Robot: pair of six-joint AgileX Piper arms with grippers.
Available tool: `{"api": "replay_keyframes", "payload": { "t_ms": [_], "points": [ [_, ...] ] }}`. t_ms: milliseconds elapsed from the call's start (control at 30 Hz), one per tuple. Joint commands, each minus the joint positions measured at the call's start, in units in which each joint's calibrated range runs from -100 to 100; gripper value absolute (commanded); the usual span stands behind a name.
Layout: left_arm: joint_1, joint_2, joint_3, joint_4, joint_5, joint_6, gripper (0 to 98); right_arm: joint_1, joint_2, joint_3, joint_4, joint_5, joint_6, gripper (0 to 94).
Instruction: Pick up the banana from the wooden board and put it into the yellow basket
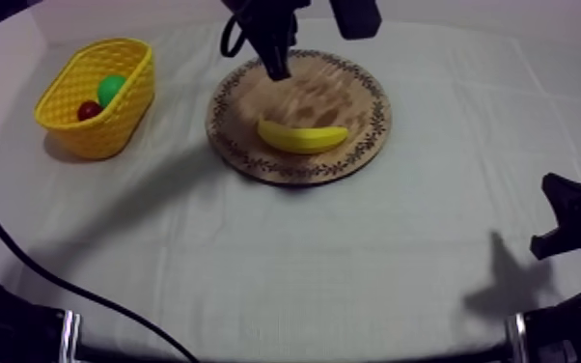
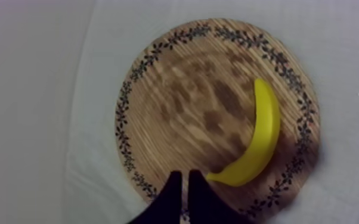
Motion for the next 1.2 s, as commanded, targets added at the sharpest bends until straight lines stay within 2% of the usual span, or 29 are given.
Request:
{"api": "replay_keyframes", "payload": {
  "t_ms": [0, 200, 367, 567, 1167],
  "points": [
    [0.0, -0.1, 0.2, -0.21, 0.4, 0.5, 20.7, 0.0, 0.0, 0.0, 0.0, 0.0, 0.0, 0.3],
    [-0.2, -0.4, 0.7, -0.33, 3.7, 0.9, 59.2, 0.0, 0.0, 0.0, 0.0, 0.0, 0.0, 0.3],
    [-0.7, -0.5, 0.8, -0.04, 7.5, -1.4, 75.4, 0.0, 0.0, 0.0, 0.0, 0.0, 0.0, 0.3],
    [-0.6, -0.4, 1.0, -0.18, 10.0, -3.4, 76.5, 0.0, 0.0, 0.0, 0.0, 0.0, 0.0, 0.3],
    [1.4, 3.9, 2.0, -0.46, 10.2, -3.1, 75.5, 0.0, 0.0, 0.0, 0.0, 0.0, 0.0, 0.3]
  ]
}}
